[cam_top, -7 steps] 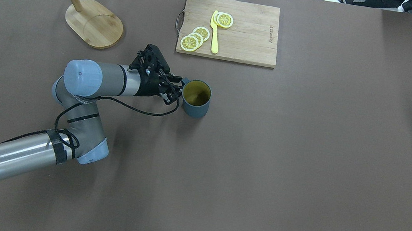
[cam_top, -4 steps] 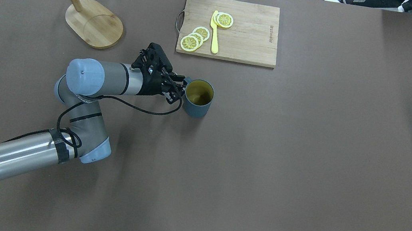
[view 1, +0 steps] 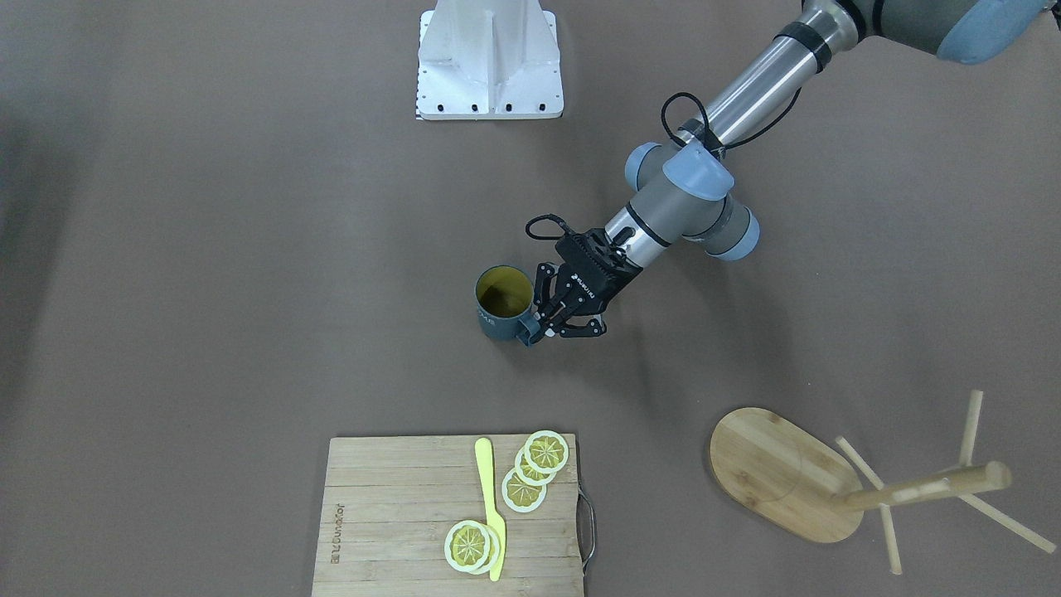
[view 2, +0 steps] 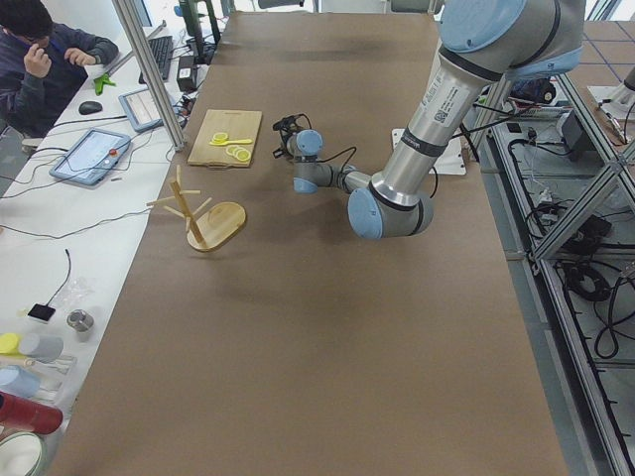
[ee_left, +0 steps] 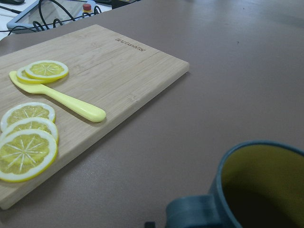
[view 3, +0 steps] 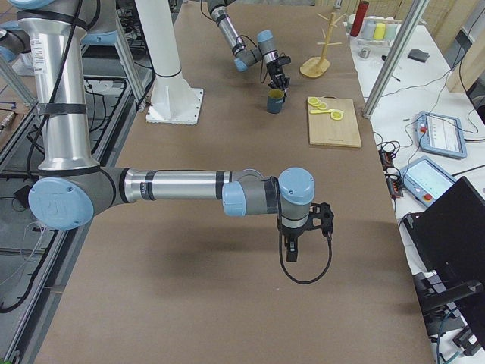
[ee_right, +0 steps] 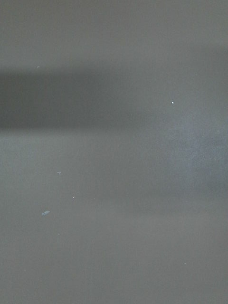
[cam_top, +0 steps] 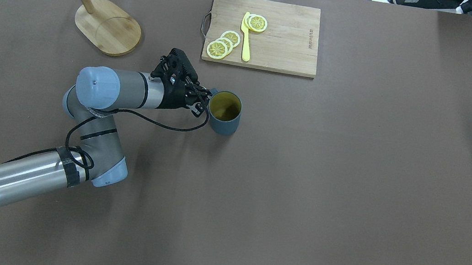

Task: Hang cup on storage rack
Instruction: 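Reach the left gripper to the mug handle and close on it, then lift the teal mug with the left gripper toward the mug-tree stand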

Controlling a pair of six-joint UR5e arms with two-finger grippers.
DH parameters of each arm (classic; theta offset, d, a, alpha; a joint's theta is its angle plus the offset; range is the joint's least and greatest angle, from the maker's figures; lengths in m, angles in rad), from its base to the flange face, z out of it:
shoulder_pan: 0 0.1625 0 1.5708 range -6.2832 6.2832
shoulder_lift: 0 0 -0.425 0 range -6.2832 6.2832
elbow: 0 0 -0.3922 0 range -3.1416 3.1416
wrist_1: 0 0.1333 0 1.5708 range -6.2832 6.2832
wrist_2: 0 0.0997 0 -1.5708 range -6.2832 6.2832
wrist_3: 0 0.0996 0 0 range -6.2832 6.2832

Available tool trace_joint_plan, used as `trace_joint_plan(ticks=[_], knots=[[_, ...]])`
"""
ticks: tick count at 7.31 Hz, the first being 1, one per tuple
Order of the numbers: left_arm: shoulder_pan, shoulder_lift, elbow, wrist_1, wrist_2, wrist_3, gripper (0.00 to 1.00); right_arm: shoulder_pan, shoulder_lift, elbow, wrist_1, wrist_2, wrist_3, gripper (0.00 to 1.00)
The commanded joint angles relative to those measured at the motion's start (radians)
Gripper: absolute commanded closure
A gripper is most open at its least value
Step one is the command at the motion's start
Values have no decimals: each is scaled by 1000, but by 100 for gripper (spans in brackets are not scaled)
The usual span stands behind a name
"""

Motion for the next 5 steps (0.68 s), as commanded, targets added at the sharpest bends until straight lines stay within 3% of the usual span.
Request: trace_joint_plan(ticks=[1, 5], knots=[[-3, -1, -10, -4, -19, -72, 100, 0, 0, -1, 0, 0, 0, 0], [-20, -11, -72, -8, -19, -611, 100, 0, 0, -1, 0, 0, 2, 0]])
